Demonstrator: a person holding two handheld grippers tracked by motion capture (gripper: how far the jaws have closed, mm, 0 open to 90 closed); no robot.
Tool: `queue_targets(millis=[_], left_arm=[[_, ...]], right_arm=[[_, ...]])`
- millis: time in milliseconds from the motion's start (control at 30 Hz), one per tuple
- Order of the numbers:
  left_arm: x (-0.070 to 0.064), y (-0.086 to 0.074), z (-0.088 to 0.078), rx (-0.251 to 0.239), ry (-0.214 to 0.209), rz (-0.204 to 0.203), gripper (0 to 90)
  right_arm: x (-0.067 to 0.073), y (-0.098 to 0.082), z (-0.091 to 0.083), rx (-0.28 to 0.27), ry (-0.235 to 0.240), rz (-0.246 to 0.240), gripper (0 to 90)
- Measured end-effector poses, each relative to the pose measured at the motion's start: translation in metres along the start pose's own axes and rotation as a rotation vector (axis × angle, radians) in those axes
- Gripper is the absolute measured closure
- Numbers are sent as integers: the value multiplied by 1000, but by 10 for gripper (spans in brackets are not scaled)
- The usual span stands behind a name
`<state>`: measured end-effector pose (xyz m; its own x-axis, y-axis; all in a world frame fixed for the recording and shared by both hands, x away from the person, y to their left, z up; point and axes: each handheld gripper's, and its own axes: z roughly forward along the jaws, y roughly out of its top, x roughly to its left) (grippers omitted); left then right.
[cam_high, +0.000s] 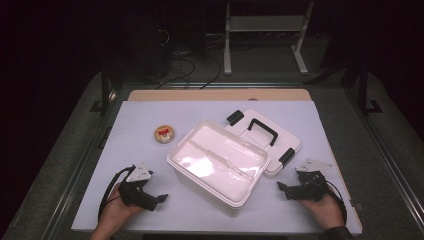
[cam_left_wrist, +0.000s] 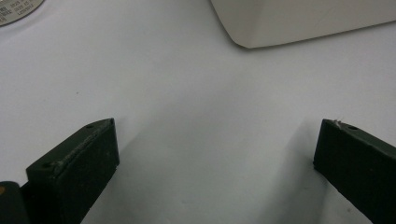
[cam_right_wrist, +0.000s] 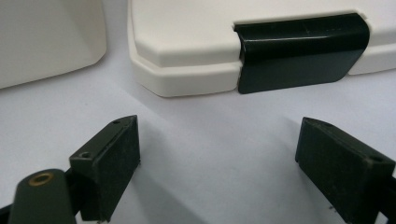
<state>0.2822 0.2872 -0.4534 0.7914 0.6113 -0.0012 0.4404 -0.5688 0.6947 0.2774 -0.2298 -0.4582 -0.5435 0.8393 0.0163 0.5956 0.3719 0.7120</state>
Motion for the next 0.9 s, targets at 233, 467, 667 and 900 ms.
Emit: queue_targets(millis=[233,467,667,900], left_arm=[[1,2,-6,6,13,13,68],[3,6,-16,-17,20,3,302],[8,18,-27,-35,1,0,643],[19,39,-32,-73,-9,-31,895]], right_arm=[[2,3,-3,29,-5,6,141],[9,11,-16,-12,5,-10,275],[16,18,-28,-43,28,-41,605],[27,27,-42,-124,142,-56,899]])
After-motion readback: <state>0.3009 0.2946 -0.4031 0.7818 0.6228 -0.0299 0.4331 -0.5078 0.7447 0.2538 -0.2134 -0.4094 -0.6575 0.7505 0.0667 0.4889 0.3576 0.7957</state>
